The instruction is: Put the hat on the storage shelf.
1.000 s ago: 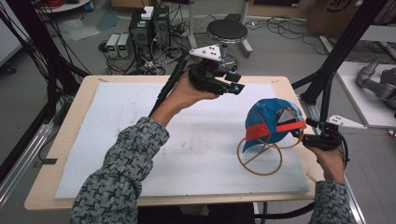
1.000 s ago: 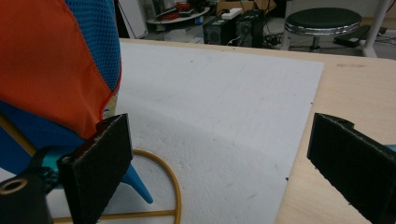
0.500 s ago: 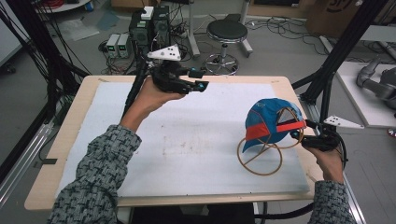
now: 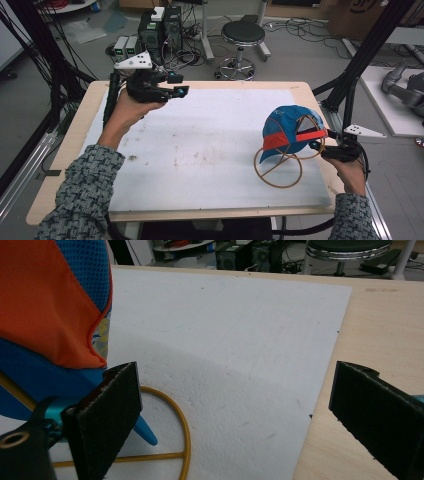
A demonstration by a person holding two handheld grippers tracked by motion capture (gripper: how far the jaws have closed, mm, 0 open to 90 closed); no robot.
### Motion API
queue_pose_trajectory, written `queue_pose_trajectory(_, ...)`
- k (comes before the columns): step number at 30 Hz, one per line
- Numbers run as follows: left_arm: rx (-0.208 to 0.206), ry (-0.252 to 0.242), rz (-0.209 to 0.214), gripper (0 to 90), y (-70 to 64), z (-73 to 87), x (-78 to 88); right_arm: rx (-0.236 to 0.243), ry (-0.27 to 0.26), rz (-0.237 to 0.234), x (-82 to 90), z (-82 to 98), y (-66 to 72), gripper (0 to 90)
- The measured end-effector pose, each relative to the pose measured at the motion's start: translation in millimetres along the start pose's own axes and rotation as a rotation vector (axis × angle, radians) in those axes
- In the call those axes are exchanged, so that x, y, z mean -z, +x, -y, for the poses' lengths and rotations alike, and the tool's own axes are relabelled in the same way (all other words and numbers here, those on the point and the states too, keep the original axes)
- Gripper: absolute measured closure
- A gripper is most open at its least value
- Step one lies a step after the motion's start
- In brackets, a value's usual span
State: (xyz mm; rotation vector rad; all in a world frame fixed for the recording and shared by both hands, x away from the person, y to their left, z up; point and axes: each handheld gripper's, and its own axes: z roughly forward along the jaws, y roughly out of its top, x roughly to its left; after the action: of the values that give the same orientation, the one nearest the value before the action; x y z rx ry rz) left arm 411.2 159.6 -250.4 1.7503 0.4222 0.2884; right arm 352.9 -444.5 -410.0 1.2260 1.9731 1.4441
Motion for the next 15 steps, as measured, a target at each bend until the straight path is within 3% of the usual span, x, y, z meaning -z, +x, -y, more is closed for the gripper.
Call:
queue_pose_trajectory(8,0.006,-0.002,-0.064,47.3,9.3,21.5,34.3,-0.007,0.003,-0.005,-1.6,0.2,0.5,6.4)
queue_pose_trajectory(13,0.020,-0.026,-0.116,45.8,12.4,37.0,56.2,-0.011,0.003,-0.011,-1.9,0.7,0.3,6.4)
queue_pose_trajectory(15,0.036,-0.059,-0.130,45.8,12.9,43.2,65.8,-0.010,0.003,-0.009,-1.9,0.7,0.0,6.4)
